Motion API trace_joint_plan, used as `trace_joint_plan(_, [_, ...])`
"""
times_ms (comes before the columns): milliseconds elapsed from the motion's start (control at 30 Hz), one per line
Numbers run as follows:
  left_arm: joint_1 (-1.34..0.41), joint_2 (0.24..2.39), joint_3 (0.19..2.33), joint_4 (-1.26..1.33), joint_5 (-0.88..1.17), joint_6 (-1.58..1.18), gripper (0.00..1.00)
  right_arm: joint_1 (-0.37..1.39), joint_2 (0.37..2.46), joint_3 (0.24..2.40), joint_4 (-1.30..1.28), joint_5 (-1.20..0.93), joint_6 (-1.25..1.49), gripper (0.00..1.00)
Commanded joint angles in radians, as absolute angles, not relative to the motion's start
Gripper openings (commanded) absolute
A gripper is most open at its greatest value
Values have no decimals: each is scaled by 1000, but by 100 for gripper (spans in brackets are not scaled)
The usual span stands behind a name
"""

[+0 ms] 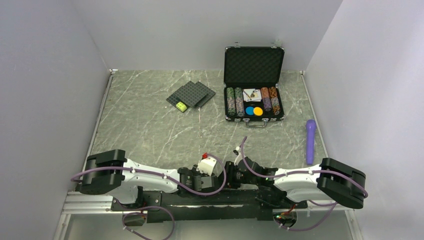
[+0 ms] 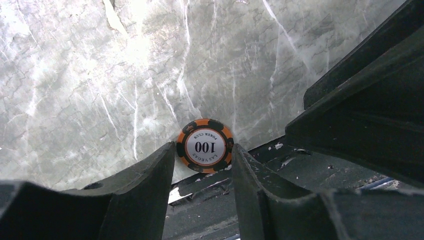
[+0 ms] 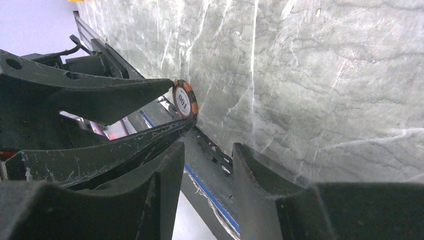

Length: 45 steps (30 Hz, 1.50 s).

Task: Pack up texas hold em set
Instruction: Pick up the poker chip from the center of the board.

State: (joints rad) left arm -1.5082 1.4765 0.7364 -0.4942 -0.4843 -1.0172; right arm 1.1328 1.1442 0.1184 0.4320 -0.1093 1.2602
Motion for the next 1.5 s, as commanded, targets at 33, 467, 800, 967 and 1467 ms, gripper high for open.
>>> trace_joint_plan(33, [-1504,1519,717,-509,-413,-1055,48,1129,1149,114,490,-107,1265,45])
trace_joint_plan(467, [-1505,1402,611,-409,-408,-1069,42,1124,1304,203,497,-166,1234,44])
trace_joint_plan(800, [-1505,1350,558,-360,-411,-1070,42,1098,1481,264,583,-259,1240,44])
trace_joint_plan(967, [-1504,1339,545,-349,-411,-1073,42,1075,1603,258,742,-348,1282,44])
trace_joint_plan(1467, [-1503,1294,502,-320,-418,-1088,41,1041,1605,115,944,-268,1431,41])
